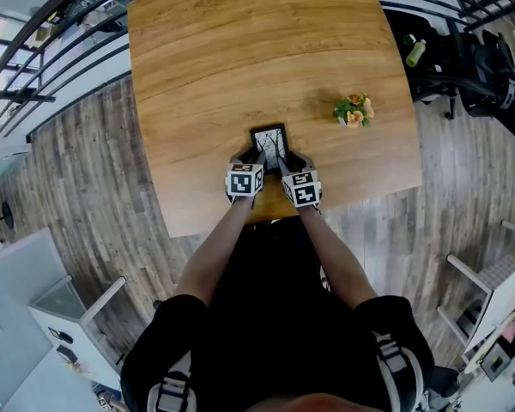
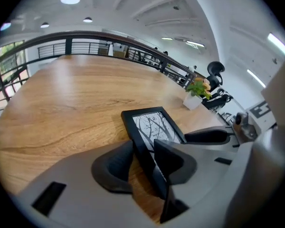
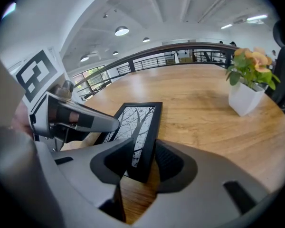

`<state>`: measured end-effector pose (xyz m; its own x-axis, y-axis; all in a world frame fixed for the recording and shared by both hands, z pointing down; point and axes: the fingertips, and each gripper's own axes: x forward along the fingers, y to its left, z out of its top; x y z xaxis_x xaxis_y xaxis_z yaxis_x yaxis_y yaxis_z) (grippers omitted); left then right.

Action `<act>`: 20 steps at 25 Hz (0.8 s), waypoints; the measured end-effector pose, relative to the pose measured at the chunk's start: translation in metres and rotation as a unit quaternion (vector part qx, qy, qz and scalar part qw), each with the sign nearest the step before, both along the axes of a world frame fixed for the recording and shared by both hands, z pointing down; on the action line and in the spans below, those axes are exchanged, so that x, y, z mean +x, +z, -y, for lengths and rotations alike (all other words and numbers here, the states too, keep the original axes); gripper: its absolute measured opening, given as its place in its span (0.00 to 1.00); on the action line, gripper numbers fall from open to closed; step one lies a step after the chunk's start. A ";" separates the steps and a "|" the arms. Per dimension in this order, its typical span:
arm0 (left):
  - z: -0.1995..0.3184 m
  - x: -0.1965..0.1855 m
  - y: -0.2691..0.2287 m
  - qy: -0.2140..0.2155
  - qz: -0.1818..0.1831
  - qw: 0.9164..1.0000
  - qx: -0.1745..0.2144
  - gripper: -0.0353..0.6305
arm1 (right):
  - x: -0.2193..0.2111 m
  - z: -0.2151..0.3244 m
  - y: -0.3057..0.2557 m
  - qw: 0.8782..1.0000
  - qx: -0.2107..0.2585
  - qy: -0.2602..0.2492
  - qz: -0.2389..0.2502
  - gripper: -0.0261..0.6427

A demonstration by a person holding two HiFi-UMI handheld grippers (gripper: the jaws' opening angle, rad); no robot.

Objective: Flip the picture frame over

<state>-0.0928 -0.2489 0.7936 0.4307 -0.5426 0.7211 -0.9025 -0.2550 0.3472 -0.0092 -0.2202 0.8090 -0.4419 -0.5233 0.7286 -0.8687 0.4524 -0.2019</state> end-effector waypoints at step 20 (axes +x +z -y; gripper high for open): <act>-0.003 -0.007 -0.011 0.039 0.040 0.998 0.039 0.28 | 0.015 0.004 -0.011 0.999 0.033 0.012 -0.024 0.25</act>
<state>-0.1002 -0.2460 0.7826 0.4162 -0.5660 0.7116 -0.9029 -0.3496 0.2501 0.0053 -0.2244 0.7980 -0.3936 -0.5816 0.7119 -0.8875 0.4424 -0.1292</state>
